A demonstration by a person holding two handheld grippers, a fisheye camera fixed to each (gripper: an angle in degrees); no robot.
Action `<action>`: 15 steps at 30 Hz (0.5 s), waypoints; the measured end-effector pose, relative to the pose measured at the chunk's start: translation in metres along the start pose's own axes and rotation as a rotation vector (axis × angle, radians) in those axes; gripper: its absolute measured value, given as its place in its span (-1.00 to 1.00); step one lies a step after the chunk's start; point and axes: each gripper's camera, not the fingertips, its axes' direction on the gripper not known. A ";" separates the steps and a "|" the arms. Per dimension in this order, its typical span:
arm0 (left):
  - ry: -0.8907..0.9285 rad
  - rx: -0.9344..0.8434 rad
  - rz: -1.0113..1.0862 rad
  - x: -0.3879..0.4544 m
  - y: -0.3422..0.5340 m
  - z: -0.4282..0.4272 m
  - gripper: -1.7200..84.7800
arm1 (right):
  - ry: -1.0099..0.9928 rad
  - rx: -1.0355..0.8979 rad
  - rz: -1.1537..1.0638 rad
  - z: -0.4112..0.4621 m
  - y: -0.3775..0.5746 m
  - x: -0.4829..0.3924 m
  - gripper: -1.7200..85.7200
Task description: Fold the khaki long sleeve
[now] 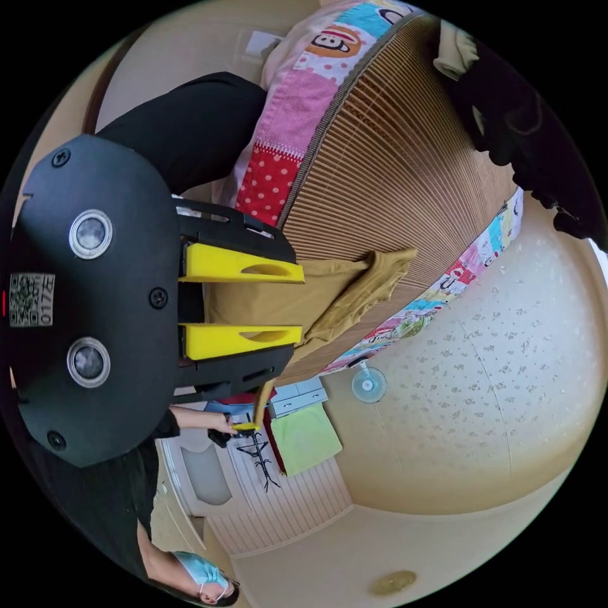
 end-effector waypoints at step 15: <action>0.010 -0.027 -0.020 -0.028 0.011 -0.005 -0.73 | 0.164 -0.225 -0.131 0.164 -0.091 -0.033 -0.90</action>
